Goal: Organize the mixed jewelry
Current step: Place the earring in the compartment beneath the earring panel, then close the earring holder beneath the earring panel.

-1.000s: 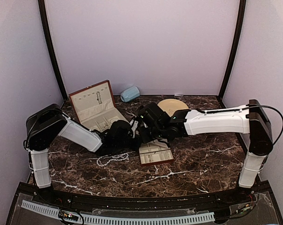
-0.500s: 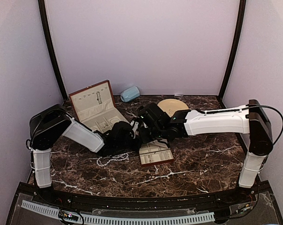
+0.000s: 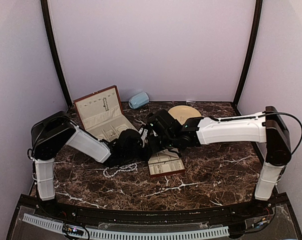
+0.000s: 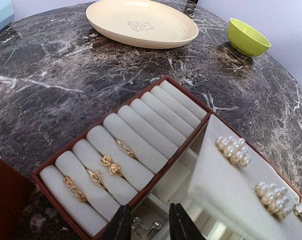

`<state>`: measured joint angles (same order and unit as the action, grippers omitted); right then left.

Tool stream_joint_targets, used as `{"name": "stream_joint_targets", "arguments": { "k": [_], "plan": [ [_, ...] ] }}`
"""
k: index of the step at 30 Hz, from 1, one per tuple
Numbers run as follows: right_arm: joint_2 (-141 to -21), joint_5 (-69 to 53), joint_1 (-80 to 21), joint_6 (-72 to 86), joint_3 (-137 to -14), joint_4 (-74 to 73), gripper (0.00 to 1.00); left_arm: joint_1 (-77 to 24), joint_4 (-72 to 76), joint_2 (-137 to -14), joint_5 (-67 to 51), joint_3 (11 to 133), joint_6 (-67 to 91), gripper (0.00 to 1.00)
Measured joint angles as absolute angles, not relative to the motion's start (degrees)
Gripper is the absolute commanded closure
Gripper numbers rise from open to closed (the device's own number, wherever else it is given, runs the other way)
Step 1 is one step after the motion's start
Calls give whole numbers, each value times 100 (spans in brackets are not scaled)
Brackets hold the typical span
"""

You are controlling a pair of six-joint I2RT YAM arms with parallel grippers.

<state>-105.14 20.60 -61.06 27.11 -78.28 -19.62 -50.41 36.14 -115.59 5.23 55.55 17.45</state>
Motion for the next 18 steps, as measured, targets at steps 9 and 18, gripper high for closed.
{"name": "stream_joint_targets", "arguments": {
  "k": [9,18],
  "plan": [
    [-10510,2091,-6106,2714,-7828,-1970,100,-5037,4042,-10600,701,4744,1667,67],
    [-10510,2062,-6080,2727,-7828,-1964,100,-5035,3992,-9386,1103,3817,1791,64]
  ]
}}
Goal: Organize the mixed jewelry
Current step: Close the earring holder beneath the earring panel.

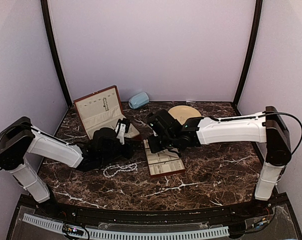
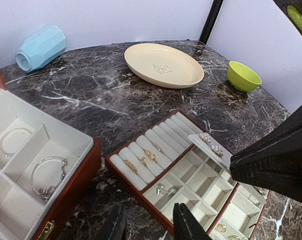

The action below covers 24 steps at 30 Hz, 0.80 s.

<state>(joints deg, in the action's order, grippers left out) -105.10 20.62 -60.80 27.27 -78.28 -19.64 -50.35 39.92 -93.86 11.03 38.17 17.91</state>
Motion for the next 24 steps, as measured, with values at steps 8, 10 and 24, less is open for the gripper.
{"name": "stream_joint_targets", "arguments": {
  "k": [8,10,24],
  "plan": [
    [-10742,1909,-6114,2679,-7898,-1907,88,-4960,3319,-8512,1376,3723,2045,59],
    [-10879,1868,-6139,2665,-7966,-1894,81,-4958,3260,-8396,1400,3699,2084,58],
    [-11133,1743,-6425,2539,-8084,-1949,18,-4829,2681,-7767,1463,3474,2180,52]
  ]
}}
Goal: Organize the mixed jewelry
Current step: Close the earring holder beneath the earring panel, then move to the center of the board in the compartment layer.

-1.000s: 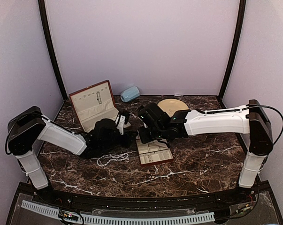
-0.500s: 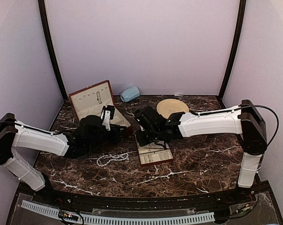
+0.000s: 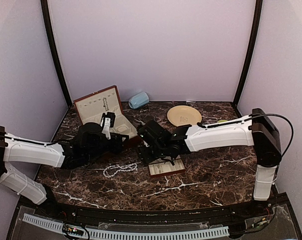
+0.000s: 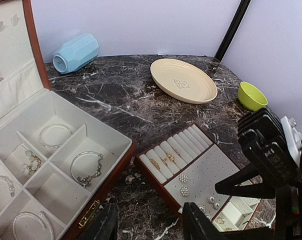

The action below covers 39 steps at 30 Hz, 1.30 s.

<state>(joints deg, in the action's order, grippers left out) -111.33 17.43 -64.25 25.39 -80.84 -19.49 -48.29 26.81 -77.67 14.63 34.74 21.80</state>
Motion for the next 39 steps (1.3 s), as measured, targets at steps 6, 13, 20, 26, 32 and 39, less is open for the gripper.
{"name": "stream_joint_targets", "arguments": {
  "k": [6,13,20,26,32,39],
  "plan": [
    [-11122,2071,-6713,2600,-8009,-2373,1,-4606,2519,-7432,1420,3339,2261,49],
    [-11209,2440,-6943,2604,-7946,-2882,1,-4263,2206,-7199,1111,3312,2427,46],
    [-11485,2856,-6938,2580,-7944,-3286,2,-4056,1949,-6825,882,3264,2493,44],
    [-11496,2989,-6910,2528,-7946,-3404,2,-3730,1743,-6737,631,3253,2515,42],
    [-11491,3168,-6766,2519,-7907,-3570,1,-3118,1525,-6676,340,3214,2604,41],
    [-11255,3291,-6202,2512,-7454,-3616,1,-2187,1177,-6246,185,3085,2755,39]
  ]
}}
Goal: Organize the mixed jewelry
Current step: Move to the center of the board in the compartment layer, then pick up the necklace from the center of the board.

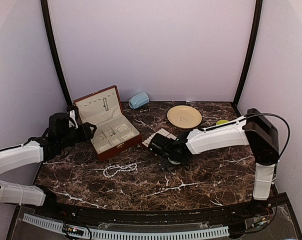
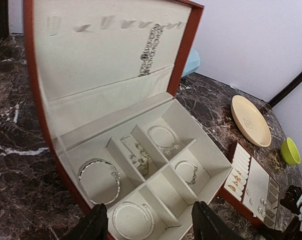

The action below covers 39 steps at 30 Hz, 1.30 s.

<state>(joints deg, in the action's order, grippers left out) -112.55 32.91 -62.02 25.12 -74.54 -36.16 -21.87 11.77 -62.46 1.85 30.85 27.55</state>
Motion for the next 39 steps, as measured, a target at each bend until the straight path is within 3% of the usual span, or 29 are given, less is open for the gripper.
{"name": "stream_joint_targets", "arguments": {
  "k": [7,14,23,29,39],
  "plan": [
    [-10956,3173,-5723,2305,-7310,-3494,4,-1594,1033,-5990,-75,2786,3127,36],
    [-10204,2287,-5739,2005,-7400,-2941,11,-1584,987,-6012,-270,2453,3465,35],
    [-10471,1656,-5933,1953,-7848,-2482,12,-1584,1382,-6834,-611,2281,3822,36],
    [-11059,1323,-6152,1837,-8228,-2314,37,-1586,1686,-7507,-819,2333,3876,43],
    [-11686,637,-6241,1815,-8455,-1931,59,-1586,1699,-7609,-720,2473,3612,56]
  ]
}}
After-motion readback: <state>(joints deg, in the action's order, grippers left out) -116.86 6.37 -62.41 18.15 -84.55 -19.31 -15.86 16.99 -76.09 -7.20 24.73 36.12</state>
